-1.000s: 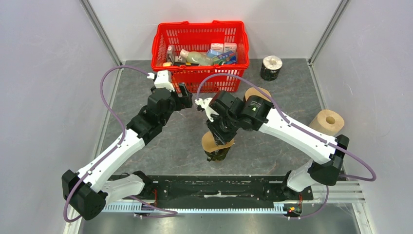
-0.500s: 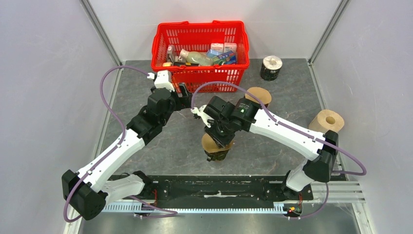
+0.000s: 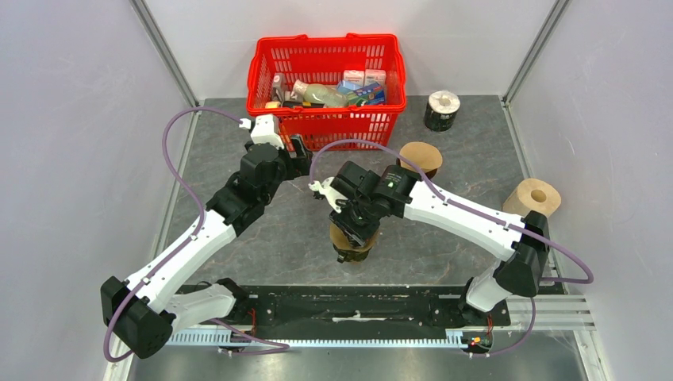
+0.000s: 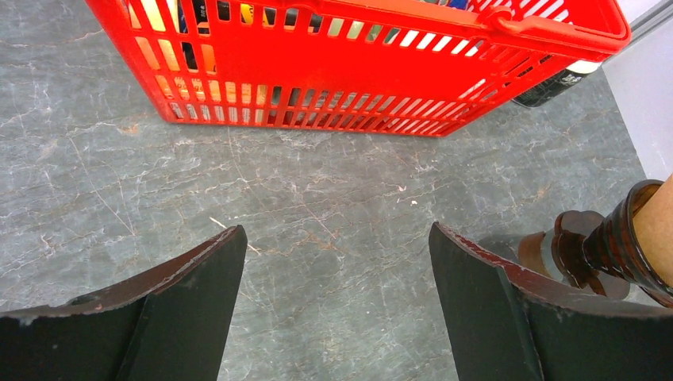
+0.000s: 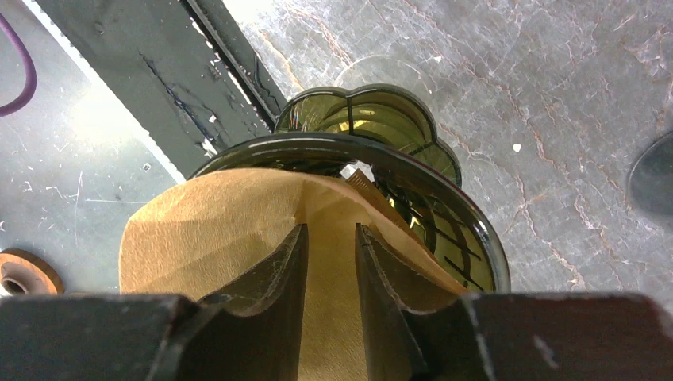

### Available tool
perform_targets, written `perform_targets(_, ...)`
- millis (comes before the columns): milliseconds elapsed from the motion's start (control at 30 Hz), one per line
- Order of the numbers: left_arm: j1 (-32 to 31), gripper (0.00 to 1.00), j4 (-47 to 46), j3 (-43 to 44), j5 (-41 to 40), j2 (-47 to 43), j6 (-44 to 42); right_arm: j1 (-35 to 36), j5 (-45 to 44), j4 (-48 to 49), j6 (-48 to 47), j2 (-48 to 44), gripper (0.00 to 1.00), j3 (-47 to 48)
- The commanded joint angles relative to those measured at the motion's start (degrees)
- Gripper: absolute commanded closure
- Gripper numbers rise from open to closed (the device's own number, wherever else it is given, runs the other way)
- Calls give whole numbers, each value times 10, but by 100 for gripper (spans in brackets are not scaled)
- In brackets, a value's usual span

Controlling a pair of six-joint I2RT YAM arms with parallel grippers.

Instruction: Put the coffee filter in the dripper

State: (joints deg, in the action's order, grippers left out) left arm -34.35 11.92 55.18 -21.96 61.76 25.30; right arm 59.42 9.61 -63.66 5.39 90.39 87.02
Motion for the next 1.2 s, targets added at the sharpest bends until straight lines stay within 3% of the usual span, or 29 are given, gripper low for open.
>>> perform_targets(0,3,8,-17,-1,-10,-7,6,3,-4,25,-10,-8,63,-5)
perform_targets(667,5,8,-18,-2,-11,-6,5,16,-39,41,12,-1,70,-26)
perform_targets(1167,6,8,-17,-2,-11,-8,5,23,-55,40,20,0,61,-21)
